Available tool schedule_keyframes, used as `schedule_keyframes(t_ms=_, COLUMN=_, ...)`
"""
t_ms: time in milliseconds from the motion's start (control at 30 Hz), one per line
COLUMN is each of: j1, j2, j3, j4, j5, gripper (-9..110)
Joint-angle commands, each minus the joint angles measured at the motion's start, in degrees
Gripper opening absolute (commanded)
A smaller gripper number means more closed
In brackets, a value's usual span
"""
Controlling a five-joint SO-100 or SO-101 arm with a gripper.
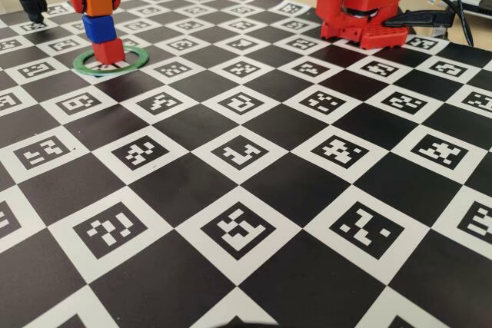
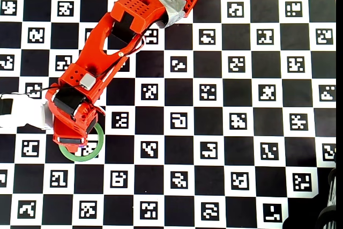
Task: Grab the red cube then put it in the green circle then put the blue cube on top and finally the orange cube on top
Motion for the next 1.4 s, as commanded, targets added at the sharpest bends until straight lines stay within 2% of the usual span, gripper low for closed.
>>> schedule_keyframes(t_ms=0, j1=-0.09, j2=5.80, j3=-0.70, j4=0.00, j5=-0.18, gripper=16)
schedule_keyframes(t_ms=133, j1=-0.09, j2=5.80, j3=-0.79, j4=0.53, j5=-0.53, gripper=31)
schedule_keyframes(t_ms=300, j1=0.09, j2=5.89, j3=-0.79, j4=0.70, j5=-0.44, gripper=41)
schedule_keyframes(t_ms=833, j1=0.18, j2=7.12, j3=-2.81, j4=3.43, j5=-0.44, gripper=52)
schedule_keyframes(t_ms=1367, j1=-0.18, j2=18.98, j3=-2.11, j4=7.29, j5=-1.58, gripper=52)
